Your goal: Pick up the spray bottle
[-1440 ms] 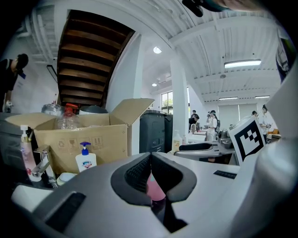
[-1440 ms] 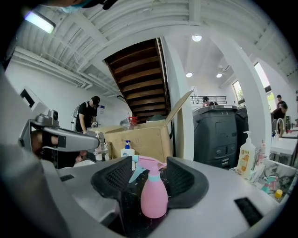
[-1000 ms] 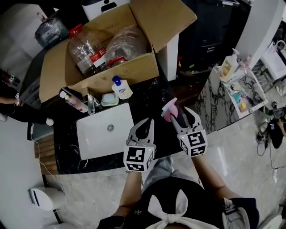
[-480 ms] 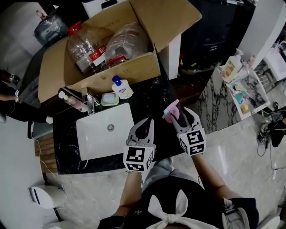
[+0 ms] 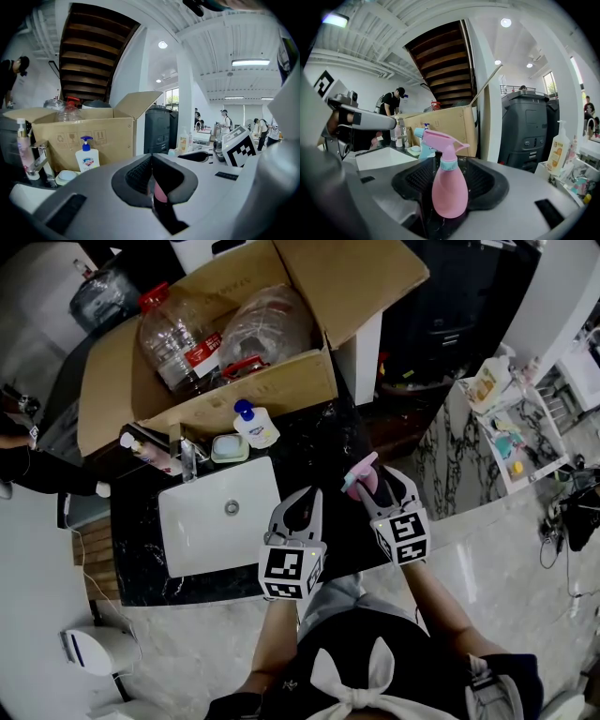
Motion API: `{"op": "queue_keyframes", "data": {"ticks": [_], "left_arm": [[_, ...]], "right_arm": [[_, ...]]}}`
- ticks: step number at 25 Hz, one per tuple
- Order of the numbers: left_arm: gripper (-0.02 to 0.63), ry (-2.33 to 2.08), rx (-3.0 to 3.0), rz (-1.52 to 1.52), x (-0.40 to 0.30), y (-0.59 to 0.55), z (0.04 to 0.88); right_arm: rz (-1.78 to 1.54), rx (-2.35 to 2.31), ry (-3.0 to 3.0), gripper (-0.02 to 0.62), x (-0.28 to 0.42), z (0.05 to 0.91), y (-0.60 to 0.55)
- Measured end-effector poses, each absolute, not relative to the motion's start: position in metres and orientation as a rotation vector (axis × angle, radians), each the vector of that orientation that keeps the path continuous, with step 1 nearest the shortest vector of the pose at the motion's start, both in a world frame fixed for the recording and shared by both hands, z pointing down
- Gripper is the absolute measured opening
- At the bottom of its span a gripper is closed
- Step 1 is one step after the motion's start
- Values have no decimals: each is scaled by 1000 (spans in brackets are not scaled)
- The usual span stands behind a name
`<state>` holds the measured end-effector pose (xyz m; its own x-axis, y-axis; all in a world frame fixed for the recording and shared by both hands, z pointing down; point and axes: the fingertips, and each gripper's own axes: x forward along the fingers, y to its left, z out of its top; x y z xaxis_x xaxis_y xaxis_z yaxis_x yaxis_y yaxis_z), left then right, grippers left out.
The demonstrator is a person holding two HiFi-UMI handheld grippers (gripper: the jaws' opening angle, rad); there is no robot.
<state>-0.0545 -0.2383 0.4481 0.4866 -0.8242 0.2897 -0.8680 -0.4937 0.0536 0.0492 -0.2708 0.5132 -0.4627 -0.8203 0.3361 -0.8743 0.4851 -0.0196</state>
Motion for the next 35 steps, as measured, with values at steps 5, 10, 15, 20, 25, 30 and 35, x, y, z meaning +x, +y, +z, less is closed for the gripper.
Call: {"op": "queue_keyframes", "data": {"ticks": [5,10,15,20,25,30,35], "left_arm": [[26,-1473,2524,335,-59,-241,451],[26,-1479,2513,341,-61,-242,454],[26,-1475,2505,347,-61,-247,458],[26,-1467,2503,357,-59,-249,460],[26,-1470,2499,362,-59,-252,461],[26,-1475,2486,369,-62,-252,464],[26,-1475,2474,375,-64,-255,467]], "right_arm": [[272,1427,-2446,215,46,519,-275],[266,1420,-2443,213,44,521,-279],[261,1412,-2444,213,41,522,-283],[266,1400,-2444,213,40,525,-286],[263,1382,-2441,195,38,527,-288],[249,1382,-2450,179,35,527,-289],[240,1400,-2464,175,36,527,-288]]}}
